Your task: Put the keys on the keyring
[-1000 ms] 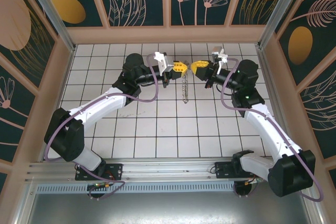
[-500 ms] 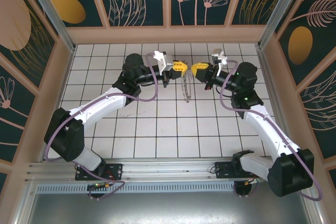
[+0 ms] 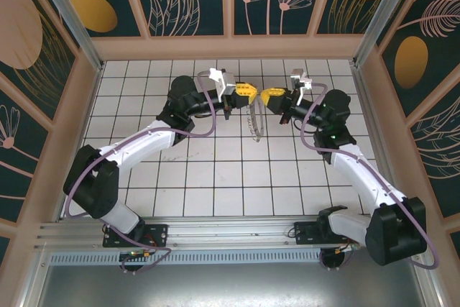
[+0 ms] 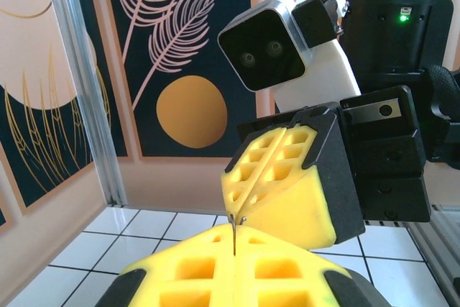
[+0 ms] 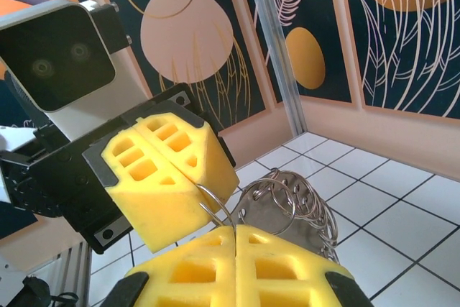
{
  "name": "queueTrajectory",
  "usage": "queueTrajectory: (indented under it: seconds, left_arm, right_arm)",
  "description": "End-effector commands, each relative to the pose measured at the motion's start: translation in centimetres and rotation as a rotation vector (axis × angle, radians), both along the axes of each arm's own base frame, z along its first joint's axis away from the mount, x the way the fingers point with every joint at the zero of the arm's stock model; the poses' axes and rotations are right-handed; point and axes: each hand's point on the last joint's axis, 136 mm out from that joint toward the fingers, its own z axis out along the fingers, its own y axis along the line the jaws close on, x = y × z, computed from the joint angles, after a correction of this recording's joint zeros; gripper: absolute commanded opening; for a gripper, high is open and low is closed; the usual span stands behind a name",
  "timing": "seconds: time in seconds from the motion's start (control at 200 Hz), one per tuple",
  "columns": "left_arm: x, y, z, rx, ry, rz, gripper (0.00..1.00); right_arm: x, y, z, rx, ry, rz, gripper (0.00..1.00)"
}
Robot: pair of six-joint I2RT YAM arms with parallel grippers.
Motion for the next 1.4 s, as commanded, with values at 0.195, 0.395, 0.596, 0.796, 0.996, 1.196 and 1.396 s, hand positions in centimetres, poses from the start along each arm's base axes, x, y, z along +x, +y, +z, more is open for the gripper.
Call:
queueTrajectory:
  seconds: [0.195,0.395,0.596,0.796,0.996,1.196,1.396]
  left_arm:
    - [-1.7,0.5,4.3,-0.186,-0.055,-0.048,0.00]
    - [-1.6,1.0,4.8,-0.260,-0.011,-0.041,0.00]
    - [-1.2,1.3,5.0,-0.301,0.009,-0.026,0.00]
    - [-0.9,1.3,4.8,-0.312,0.025,-0.017,0.00]
    - [-0.7,1.2,4.8,-0.331,0.041,-0.021,0.00]
    - [-0.6,1.1,4.5,-0.324,0.053,-0.031,0.00]
    - [-0.5,1.0,4.2,-0.315,0.069,-0.032,0.00]
  right_arm:
    - [-0.8,1.0,-0.6,0.038,0.058,0.058,0.00]
    - [-1.0,1.1,-0.4,0.059,0.076,0.067,0.00]
    - [-1.2,1.7,-1.0,0.058,0.103,0.081,0.00]
    - [-1.5,2.1,-1.1,0.061,0.116,0.090,0.00]
    - [-1.7,2.8,-1.3,0.071,0.128,0.117,0.00]
    - [-1.9,3.3,-1.6,0.067,0.133,0.129,0.00]
    - [-1.6,2.5,-0.3,0.061,0.106,0.071,0.00]
